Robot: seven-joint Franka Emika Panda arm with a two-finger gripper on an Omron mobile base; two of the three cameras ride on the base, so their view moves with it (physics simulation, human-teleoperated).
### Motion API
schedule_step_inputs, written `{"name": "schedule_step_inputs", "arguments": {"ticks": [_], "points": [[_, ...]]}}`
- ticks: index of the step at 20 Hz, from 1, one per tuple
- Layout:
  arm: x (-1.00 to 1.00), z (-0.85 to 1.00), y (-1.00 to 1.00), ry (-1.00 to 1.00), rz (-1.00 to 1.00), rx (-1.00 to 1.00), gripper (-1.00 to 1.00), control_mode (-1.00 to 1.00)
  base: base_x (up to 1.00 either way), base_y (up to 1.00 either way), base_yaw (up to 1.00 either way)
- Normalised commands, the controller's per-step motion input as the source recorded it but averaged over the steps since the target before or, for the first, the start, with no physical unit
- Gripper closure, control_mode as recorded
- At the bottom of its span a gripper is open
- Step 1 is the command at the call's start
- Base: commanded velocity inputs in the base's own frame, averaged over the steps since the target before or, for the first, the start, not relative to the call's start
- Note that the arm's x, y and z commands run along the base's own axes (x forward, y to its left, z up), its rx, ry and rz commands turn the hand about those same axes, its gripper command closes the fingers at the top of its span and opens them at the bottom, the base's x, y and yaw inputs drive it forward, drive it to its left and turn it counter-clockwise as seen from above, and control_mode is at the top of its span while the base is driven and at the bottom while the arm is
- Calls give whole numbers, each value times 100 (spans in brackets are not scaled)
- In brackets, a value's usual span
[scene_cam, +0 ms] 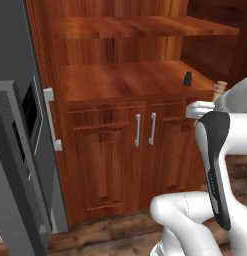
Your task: Retrieve the bottle and the shaker from the cabinet and place them next to the mixing bowl on the counter. Then add garlic from the fridge to the mixing bowl.
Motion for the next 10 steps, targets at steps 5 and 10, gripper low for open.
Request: {"name": "schedule_step_inputs", "arguments": {"ticks": [5,10], "points": [[0,0,0,0,0,0,100,100,-99,0,0],[0,0,0,0,0,0,100,100,-87,0,-1]]}}
